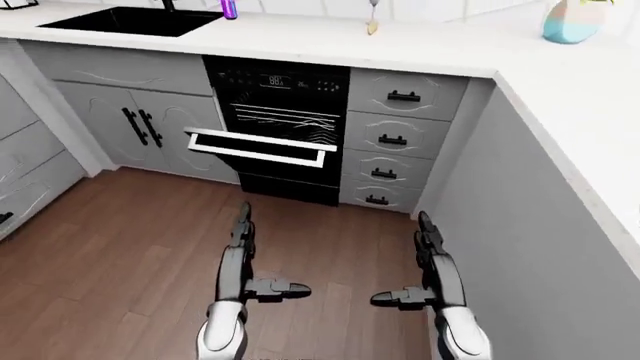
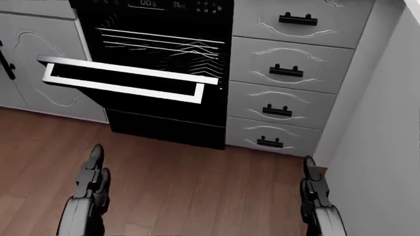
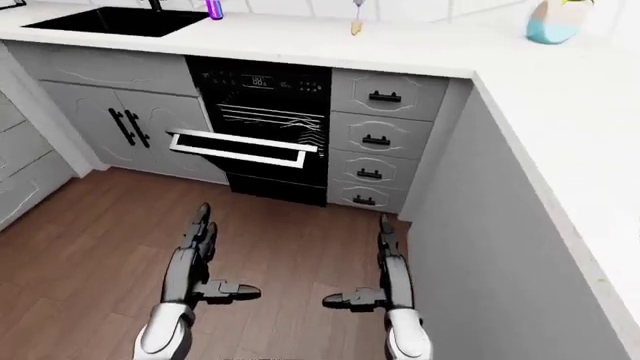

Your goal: Close the dishwasher door

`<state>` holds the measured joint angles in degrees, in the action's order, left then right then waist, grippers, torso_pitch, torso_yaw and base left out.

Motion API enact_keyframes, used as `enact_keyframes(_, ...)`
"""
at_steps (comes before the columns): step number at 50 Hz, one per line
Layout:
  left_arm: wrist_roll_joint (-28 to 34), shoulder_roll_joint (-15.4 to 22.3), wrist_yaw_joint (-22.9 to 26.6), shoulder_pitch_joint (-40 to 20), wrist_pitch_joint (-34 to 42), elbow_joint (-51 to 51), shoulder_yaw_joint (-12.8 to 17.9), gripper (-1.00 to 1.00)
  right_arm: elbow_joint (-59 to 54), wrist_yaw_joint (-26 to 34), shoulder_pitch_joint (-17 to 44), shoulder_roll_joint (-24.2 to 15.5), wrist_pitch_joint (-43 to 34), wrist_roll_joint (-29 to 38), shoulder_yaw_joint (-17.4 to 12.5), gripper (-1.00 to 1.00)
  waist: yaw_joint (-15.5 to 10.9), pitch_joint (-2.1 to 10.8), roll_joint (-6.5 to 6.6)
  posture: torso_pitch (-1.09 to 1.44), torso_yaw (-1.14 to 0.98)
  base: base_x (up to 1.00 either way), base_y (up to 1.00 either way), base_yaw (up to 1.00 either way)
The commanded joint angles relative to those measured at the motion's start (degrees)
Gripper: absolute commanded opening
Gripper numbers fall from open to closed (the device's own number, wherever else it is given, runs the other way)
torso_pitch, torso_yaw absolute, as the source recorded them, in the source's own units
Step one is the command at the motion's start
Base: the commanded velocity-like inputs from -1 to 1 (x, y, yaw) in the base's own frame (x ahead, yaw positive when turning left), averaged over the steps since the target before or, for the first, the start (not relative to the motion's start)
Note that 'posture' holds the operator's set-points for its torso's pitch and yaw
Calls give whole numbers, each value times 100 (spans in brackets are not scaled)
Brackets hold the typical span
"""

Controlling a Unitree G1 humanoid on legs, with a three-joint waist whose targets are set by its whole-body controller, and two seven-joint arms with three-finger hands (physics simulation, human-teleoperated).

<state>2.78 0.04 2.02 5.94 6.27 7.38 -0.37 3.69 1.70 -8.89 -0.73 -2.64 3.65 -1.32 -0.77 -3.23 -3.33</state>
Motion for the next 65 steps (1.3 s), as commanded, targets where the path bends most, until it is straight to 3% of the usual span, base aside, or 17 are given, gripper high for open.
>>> enact_keyframes(1,-5,38,1,-92,-172,242,44,100,276,-12,73,22,178,-11,43,100,-54,89,-59,0,0,0,0,59)
enact_keyframes(8,3,35,-1,-84,-186,231,29,100,333,-8,37,28,145,-2,65,100,17,105,220,0,0,0,0,59)
enact_keyframes(14,5,36,4,-79,-182,241,25,100,335,-7,63,34,106,11,97,100,39,235,902,0,0,0,0,60)
enact_keyframes(26,14,33,5,-71,-167,254,0,100,341,1,112,33,46,2,119,100,-32,125,209,0,0,0,0,60)
enact_keyframes(29,11,36,6,-68,-173,255,12,100,320,-3,96,36,79,10,133,100,14,246,-259,0,0,0,0,60)
enact_keyframes(30,10,36,5,-70,-170,257,14,100,332,-2,89,35,76,8,132,100,72,192,2,0,0,0,0,59)
enact_keyframes(33,12,35,2,-80,-194,221,17,100,306,-4,89,36,99,9,136,100,26,195,-56,0,0,0,0,60)
enact_keyframes(39,25,31,-4,-70,-193,229,4,100,279,-3,85,35,120,3,144,100,56,135,318,0,0,0,0,61)
enact_keyframes(42,25,31,-3,-61,-185,250,1,100,269,-3,83,36,129,7,150,100,68,147,618,0,0,0,0,60)
enact_keyframes(44,24,30,-2,-53,-182,259,-1,100,277,-3,76,36,125,7,150,100,17,290,1014,0,0,0,0,60)
enact_keyframes(45,25,29,-1,-44,-172,282,-6,100,311,-3,64,37,108,8,153,100,-42,174,689,0,0,0,0,59)
enact_keyframes(46,25,29,-1,-42,-171,284,-7,100,312,-1,57,36,114,8,155,100,-41,217,768,0,0,0,0,60)
enact_keyframes(54,30,28,-5,-41,-192,256,-11,100,307,-7,55,41,115,13,165,100,-53,135,294,0,0,0,0,60)
enact_keyframes(58,28,30,-3,-43,-194,252,-9,100,325,-5,35,40,116,13,171,100,13,235,-258,0,0,0,0,60)
enact_keyframes(59,30,29,-3,-42,-193,255,-13,100,349,-6,27,41,104,15,174,100,69,191,-2,0,0,0,0,59)
enact_keyframes(61,31,27,-3,-42,-196,248,-16,100,353,-5,35,43,92,17,181,100,30,152,-83,0,0,0,0,60)
enact_keyframes(65,28,26,1,-31,-173,287,-21,100,339,-7,66,46,69,25,196,100,33,175,115,0,0,0,0,60)
